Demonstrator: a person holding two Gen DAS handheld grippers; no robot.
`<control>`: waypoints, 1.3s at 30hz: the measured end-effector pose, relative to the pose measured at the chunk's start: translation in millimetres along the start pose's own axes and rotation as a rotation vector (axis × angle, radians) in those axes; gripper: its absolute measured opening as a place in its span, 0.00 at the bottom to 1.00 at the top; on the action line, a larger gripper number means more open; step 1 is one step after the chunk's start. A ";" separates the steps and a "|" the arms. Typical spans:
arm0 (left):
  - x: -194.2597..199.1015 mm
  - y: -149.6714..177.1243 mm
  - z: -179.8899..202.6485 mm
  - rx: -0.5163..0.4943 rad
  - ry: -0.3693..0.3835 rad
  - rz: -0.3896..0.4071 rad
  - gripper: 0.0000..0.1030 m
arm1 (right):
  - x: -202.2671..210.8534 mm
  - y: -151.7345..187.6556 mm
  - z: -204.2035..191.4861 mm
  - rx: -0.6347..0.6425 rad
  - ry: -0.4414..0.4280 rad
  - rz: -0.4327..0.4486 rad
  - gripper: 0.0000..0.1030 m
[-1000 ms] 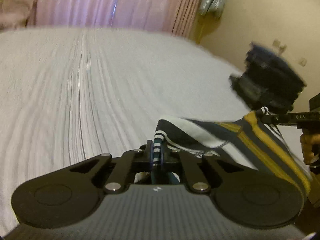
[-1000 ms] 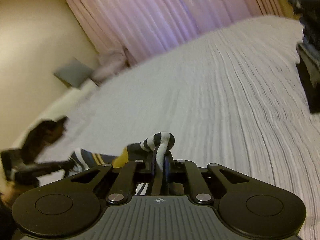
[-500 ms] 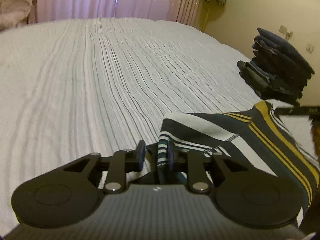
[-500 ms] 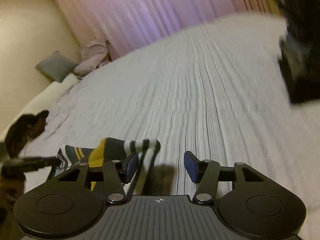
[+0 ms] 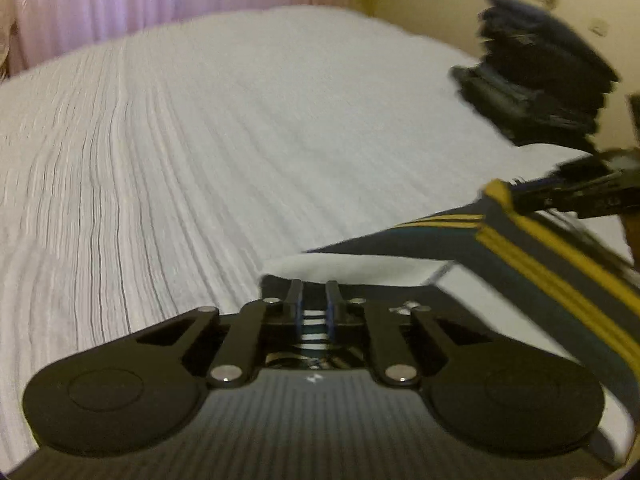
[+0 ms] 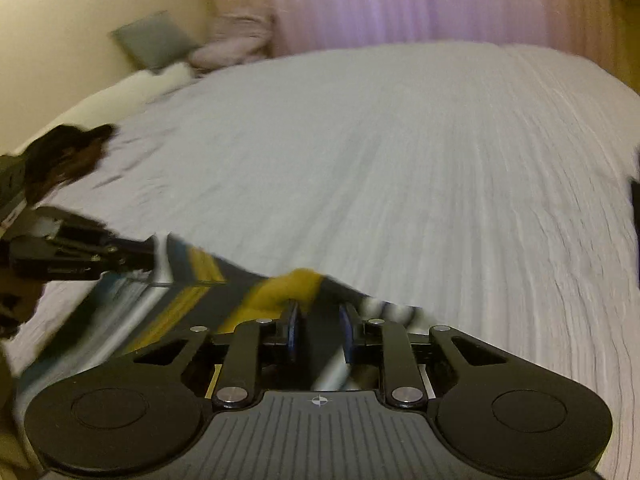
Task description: Fold clothes
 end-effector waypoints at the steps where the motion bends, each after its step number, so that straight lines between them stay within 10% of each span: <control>1: -5.0 0.1 -1.2 0.007 -0.003 -0.005 0.10 | -6.4 2.8 3.7 -0.004 0.029 -0.009 0.20; 27: 42.7 9.1 13.7 -0.032 -0.131 0.066 0.10 | 35.0 25.9 -64.6 0.105 -0.028 0.065 0.21; 34: 122.7 67.6 37.2 0.007 -0.046 0.173 0.12 | 71.5 56.5 -94.4 0.113 -0.108 0.099 0.21; 39: 117.6 132.6 54.0 0.042 -0.017 0.087 0.12 | 51.2 90.6 -88.9 0.086 -0.097 0.035 0.21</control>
Point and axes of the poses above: each gripper's, at about its wrist camera, not at the fingertips, and x roughly against the way its jaws point, z to its right, y to its underside, the point moved 8 cm from there along -x, roughly the way its jaws point, and after that the axes turned 6 degrees about -z, right-handed, at the moved point
